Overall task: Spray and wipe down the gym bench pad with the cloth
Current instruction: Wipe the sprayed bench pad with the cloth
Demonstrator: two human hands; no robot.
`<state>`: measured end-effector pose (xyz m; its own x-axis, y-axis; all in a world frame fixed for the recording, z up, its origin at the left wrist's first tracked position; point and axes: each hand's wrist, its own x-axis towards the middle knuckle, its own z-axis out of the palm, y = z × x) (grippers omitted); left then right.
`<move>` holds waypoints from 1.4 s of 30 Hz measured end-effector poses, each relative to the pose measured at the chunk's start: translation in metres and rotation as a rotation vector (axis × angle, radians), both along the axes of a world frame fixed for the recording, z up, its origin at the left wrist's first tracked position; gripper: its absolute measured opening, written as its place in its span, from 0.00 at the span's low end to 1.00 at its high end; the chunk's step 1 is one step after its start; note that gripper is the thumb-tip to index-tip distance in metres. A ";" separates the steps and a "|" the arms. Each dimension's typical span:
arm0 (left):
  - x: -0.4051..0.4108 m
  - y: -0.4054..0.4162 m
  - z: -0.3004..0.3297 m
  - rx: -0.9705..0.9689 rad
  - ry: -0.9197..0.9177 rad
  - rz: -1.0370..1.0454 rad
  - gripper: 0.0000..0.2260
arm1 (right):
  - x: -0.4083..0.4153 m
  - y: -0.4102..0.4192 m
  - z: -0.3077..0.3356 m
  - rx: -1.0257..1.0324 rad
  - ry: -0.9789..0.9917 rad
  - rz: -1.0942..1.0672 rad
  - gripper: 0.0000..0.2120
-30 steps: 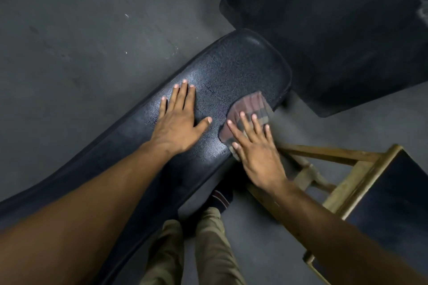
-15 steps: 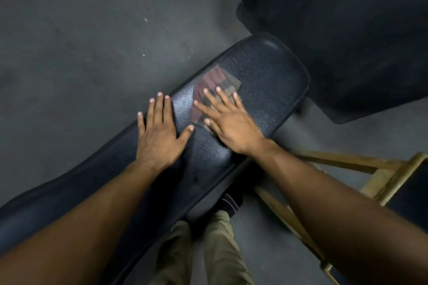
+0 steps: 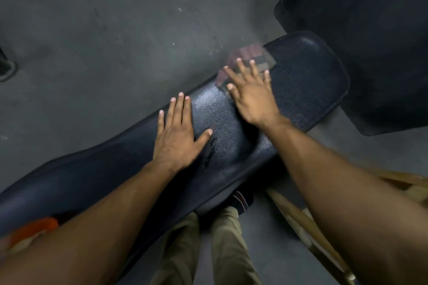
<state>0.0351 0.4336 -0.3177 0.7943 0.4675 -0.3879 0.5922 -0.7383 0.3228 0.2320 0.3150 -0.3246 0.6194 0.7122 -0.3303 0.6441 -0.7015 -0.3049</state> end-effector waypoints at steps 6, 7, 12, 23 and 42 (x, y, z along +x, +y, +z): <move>-0.031 0.014 0.006 0.016 0.057 -0.010 0.45 | -0.081 -0.009 0.007 0.036 0.037 0.261 0.26; -0.037 0.016 0.005 0.020 0.061 -0.025 0.46 | -0.092 -0.023 0.009 0.031 0.040 0.288 0.26; -0.055 0.014 0.005 0.026 0.052 -0.057 0.47 | -0.112 -0.100 0.015 -0.073 0.030 0.088 0.27; -0.076 0.002 0.005 0.006 0.024 -0.010 0.46 | -0.109 0.015 0.003 0.009 0.007 0.068 0.25; -0.102 -0.038 0.008 -0.017 0.080 0.126 0.45 | -0.106 -0.042 0.008 0.007 0.024 0.244 0.26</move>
<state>-0.0666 0.3960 -0.3096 0.6959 0.5544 -0.4564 0.7043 -0.6512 0.2827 0.1264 0.2731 -0.3167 0.4205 0.8420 -0.3379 0.7867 -0.5239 -0.3265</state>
